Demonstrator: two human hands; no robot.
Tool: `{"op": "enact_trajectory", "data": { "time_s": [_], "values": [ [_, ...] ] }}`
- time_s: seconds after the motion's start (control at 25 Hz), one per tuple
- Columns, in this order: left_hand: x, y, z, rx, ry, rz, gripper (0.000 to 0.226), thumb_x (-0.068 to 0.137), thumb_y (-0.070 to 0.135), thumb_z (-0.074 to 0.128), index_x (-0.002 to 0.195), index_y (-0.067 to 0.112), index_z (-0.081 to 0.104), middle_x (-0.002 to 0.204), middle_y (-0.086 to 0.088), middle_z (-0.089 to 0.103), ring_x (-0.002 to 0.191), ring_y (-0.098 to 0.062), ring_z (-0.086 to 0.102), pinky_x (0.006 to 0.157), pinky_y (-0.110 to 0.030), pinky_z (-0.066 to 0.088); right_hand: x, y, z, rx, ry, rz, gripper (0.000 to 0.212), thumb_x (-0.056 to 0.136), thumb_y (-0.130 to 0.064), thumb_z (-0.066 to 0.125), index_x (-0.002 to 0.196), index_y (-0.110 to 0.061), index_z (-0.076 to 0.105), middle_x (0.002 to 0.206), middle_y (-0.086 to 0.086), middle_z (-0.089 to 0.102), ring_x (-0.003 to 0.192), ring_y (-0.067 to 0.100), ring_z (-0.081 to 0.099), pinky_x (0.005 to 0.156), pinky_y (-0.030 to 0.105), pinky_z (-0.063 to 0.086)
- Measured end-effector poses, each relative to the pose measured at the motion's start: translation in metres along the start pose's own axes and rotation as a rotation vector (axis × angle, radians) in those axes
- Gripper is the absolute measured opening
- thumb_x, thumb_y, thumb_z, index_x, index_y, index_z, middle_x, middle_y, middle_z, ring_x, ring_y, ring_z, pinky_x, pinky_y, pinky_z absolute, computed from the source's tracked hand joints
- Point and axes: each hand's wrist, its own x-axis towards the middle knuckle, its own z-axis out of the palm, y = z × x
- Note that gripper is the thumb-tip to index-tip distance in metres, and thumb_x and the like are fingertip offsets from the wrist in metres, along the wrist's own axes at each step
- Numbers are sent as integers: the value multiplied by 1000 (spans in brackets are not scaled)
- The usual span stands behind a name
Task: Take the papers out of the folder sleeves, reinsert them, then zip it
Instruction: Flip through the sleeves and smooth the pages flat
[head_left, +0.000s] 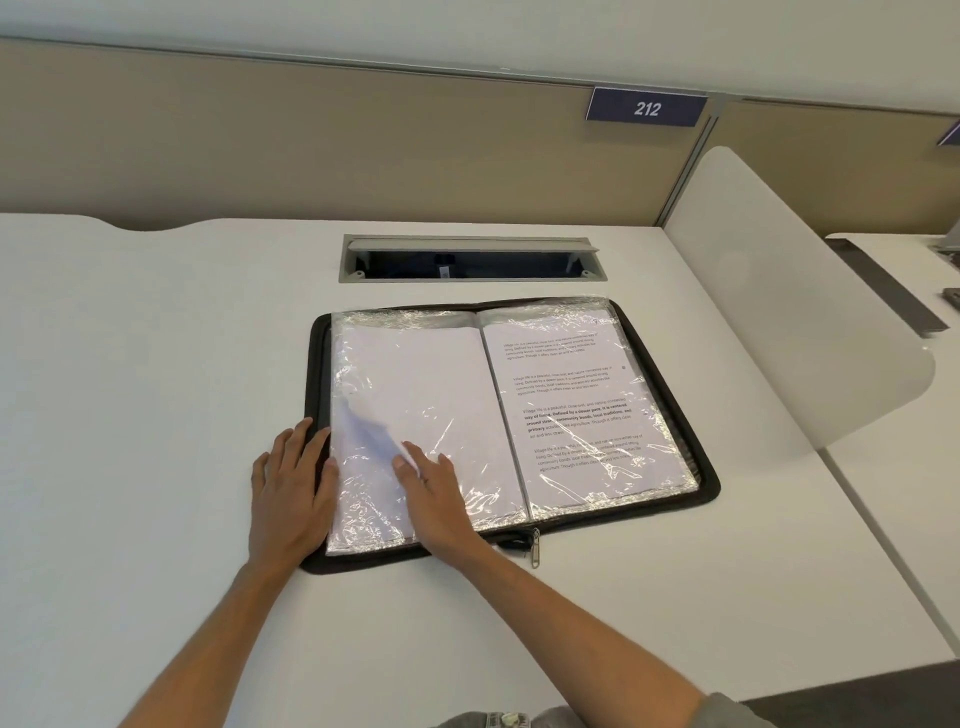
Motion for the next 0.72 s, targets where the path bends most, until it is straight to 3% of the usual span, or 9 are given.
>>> {"op": "enact_trajectory", "data": {
  "time_s": [0.08, 0.16, 0.24, 0.28, 0.4, 0.48, 0.56, 0.64, 0.72],
  "values": [
    [-1, 0, 1, -2, -11, -13, 58, 94, 51, 26, 139, 20, 48, 153, 0, 36, 142, -20, 26, 115, -43, 18, 5, 1, -7, 218, 138, 48, 52, 98, -47, 41, 114, -2, 61, 113, 21, 64, 109, 36, 57, 97, 44, 46],
    [-2, -1, 1, -3, -18, -21, 62, 93, 58, 27, 139, 23, 47, 154, 3, 34, 143, -18, 23, 116, -40, 15, 5, 6, -14, 249, 316, 69, 49, 94, -49, 43, 106, -5, 60, 104, 19, 66, 100, 35, 61, 90, 52, 52],
    [-2, -2, 2, 4, -17, -18, 64, 92, 60, 28, 139, 22, 47, 154, 3, 34, 143, -17, 22, 116, -40, 15, 2, 9, -23, 293, 460, 82, 27, 99, -35, 49, 115, -16, 60, 108, 8, 69, 102, 25, 65, 88, 50, 55],
    [-2, -2, 2, 9, -15, -15, 65, 91, 61, 29, 139, 22, 47, 154, 3, 34, 143, -18, 22, 116, -40, 15, -1, 11, -31, 325, 508, 72, 27, 100, -27, 51, 126, -23, 55, 114, 4, 68, 107, 22, 65, 88, 48, 56],
    [-1, -2, 2, 21, -9, -12, 66, 91, 61, 29, 139, 21, 47, 154, 3, 35, 143, -18, 23, 116, -41, 17, -7, 24, -61, 311, 596, -61, 66, 97, -12, 56, 146, -46, 28, 127, 3, 62, 112, 18, 63, 89, 42, 56],
    [-1, -2, 2, 24, -7, -11, 66, 90, 61, 29, 139, 21, 48, 153, 3, 35, 143, -19, 24, 115, -41, 17, -11, 33, -83, 168, 666, -101, 72, 97, -10, 53, 148, -51, 22, 139, 3, 54, 116, 21, 58, 93, 41, 51],
    [-2, -1, 2, 29, -2, -7, 66, 90, 61, 30, 138, 20, 48, 153, 2, 36, 142, -20, 26, 115, -41, 18, -15, 42, -103, 184, 691, -89, 51, 100, -18, 50, 142, -45, 41, 140, -3, 54, 114, 17, 55, 99, 38, 46],
    [-2, -1, 2, 35, 4, 0, 65, 90, 60, 31, 137, 19, 50, 152, 1, 37, 141, -21, 27, 114, -42, 19, -18, 47, -120, 303, 711, 18, 29, 100, -39, 48, 128, -38, 58, 131, -10, 61, 117, 10, 55, 106, 36, 42],
    [-1, 0, 2, 36, 7, 7, 65, 90, 59, 31, 136, 18, 50, 151, 0, 38, 141, -21, 28, 113, -43, 20, -22, 53, -136, 366, 726, 114, 29, 95, -55, 49, 115, -39, 61, 119, -13, 64, 114, 10, 57, 104, 37, 45]
  ]
}}
